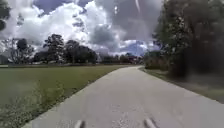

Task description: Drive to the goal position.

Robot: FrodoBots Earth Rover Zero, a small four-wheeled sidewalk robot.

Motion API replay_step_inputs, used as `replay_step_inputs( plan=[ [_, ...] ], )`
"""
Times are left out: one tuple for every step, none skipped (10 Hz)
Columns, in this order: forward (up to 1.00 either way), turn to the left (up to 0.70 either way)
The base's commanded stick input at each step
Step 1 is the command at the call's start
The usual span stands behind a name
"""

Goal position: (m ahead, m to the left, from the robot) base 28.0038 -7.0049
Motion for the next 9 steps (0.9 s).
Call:
replay_step_inputs(
  plan=[
    [0.70,0.00],
    [0.70,0.00],
    [0.70,0.00],
    [0.70,0.00],
    [0.70,0.00],
    [0.70,0.00],
    [0.70,0.00],
    [0.70,0.00],
    [0.70,0.00]
  ],
)
